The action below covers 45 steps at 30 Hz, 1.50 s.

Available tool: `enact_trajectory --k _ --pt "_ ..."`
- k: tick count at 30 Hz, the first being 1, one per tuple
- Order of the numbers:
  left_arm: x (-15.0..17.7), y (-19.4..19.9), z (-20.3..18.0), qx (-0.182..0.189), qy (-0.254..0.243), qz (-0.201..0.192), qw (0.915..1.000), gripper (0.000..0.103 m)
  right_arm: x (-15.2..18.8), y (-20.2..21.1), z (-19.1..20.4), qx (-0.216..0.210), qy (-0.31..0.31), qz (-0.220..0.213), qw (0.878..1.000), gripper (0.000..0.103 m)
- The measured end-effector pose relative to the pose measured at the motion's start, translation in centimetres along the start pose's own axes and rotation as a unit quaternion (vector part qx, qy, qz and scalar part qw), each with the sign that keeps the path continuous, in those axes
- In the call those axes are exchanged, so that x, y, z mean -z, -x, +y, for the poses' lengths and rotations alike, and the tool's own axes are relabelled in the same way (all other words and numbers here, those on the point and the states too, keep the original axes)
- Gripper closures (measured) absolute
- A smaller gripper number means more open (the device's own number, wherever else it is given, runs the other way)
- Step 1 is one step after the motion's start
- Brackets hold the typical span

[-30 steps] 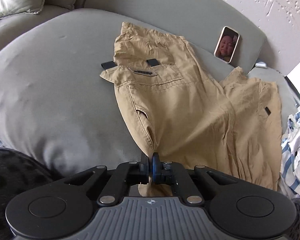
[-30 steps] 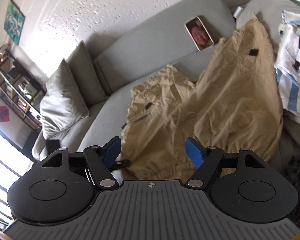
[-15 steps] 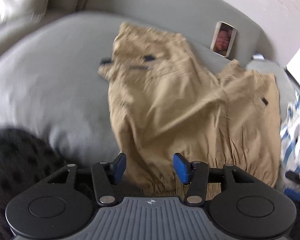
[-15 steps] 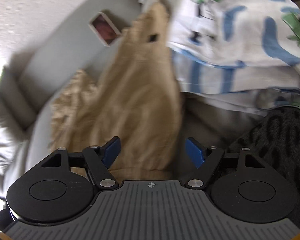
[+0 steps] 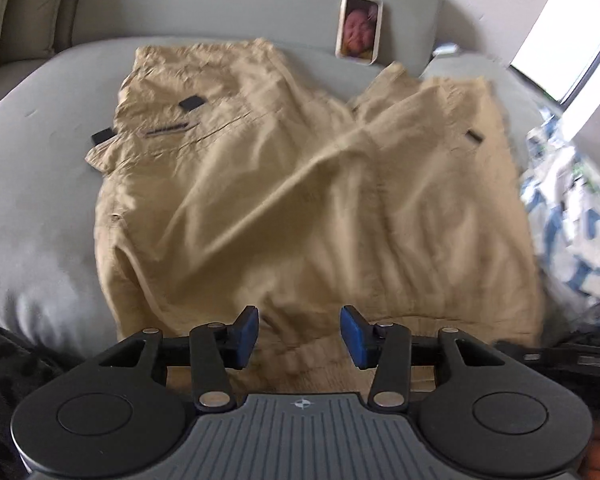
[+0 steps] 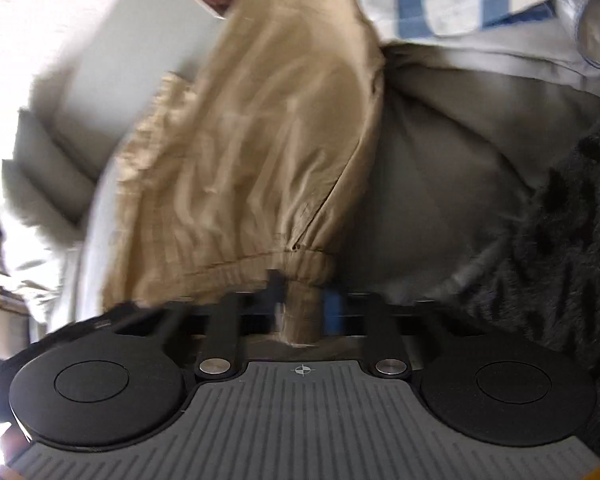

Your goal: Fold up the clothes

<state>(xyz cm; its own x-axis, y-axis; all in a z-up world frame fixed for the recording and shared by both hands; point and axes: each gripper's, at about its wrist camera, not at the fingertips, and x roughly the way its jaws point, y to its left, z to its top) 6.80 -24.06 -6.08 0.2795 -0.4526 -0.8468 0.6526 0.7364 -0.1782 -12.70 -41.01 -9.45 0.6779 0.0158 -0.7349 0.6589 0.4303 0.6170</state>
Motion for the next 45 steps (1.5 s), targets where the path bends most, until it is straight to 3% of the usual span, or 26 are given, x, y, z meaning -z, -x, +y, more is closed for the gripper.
enact_trajectory --k 5,7,8,12,19,30,34,39,41,45 --pt "-0.1 -1.6 0.5 -0.018 0.004 0.032 0.9993 0.059 -0.3 1.2 0.3 0.045 0.000 0.028 0.999 0.085" --pt "-0.1 -1.1 0.3 -0.022 -0.005 0.030 0.9993 0.060 -0.6 1.3 0.3 0.053 -0.008 0.033 0.998 0.072" --pt "-0.1 -0.8 0.2 -0.022 -0.009 0.028 0.9993 0.060 -0.8 1.4 0.4 0.057 -0.010 0.034 0.998 0.057" --pt "-0.1 1.2 -0.3 -0.021 -0.019 0.004 0.9996 0.059 -1.4 3.7 1.6 0.052 0.000 0.016 0.999 0.046" --pt "-0.6 2.9 -1.7 -0.019 -0.043 -0.016 0.9988 0.056 -3.0 7.8 3.1 0.049 0.027 -0.048 0.997 0.045" --pt "-1.4 3.6 -6.2 0.006 -0.106 -0.041 0.9935 0.043 -4.8 8.9 3.6 0.050 0.023 -0.088 0.995 0.045" --pt "-1.3 2.9 -10.1 0.045 -0.172 -0.047 0.9830 0.044 -5.4 9.8 2.4 0.053 0.007 -0.109 0.993 0.044" --pt "-0.3 0.6 -16.2 0.105 -0.261 -0.040 0.9589 0.045 -7.0 10.7 0.2 0.040 -0.034 -0.124 0.991 0.043" --pt "0.2 -0.8 -18.3 0.100 -0.282 -0.037 0.9534 0.045 -7.8 11.0 -0.6 0.034 -0.051 -0.129 0.990 0.043" --pt "1.7 -3.3 -22.2 0.042 -0.330 -0.053 0.9415 0.044 -8.6 11.6 -1.9 0.023 -0.070 -0.150 0.986 0.035"
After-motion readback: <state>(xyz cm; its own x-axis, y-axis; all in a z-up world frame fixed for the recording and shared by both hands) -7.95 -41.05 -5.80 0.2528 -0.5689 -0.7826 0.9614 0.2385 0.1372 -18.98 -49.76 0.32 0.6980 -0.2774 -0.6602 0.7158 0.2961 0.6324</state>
